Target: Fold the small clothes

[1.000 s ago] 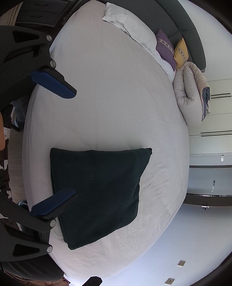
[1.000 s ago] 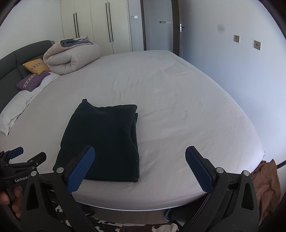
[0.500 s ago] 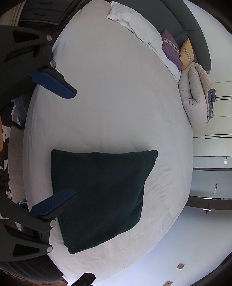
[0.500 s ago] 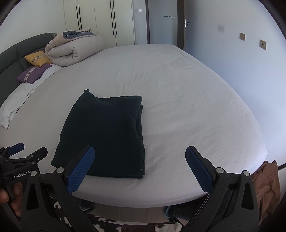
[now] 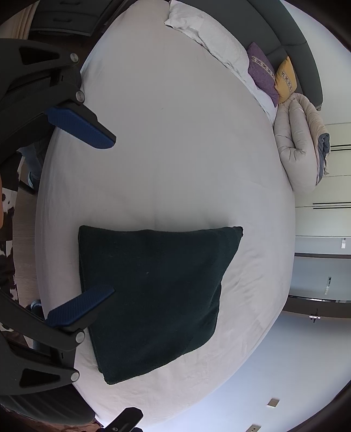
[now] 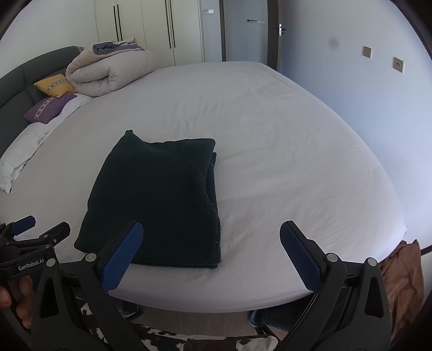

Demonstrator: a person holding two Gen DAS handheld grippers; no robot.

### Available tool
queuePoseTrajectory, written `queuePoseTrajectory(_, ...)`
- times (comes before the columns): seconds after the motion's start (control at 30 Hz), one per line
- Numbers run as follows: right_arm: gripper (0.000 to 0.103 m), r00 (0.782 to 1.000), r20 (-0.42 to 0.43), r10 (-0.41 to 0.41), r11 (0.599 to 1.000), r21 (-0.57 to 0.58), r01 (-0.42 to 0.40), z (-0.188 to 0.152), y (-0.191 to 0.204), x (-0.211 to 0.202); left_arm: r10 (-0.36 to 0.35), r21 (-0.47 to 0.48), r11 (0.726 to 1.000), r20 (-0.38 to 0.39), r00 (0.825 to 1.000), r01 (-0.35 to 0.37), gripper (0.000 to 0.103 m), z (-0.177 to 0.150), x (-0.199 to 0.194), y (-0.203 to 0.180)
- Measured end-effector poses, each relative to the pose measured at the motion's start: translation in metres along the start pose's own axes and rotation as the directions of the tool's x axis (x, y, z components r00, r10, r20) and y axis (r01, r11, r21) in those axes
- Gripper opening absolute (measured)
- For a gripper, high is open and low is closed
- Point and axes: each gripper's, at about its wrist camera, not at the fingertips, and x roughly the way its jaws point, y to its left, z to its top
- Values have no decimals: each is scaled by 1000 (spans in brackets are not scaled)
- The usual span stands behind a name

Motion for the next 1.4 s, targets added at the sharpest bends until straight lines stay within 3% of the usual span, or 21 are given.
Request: queuePoseTrajectory(1.4, 103, 1000, -20, -4, 1000, 1, 4, -2, 6, 13, -1, -3, 1000, -19, 1000, 1, 103, -3, 6, -1)
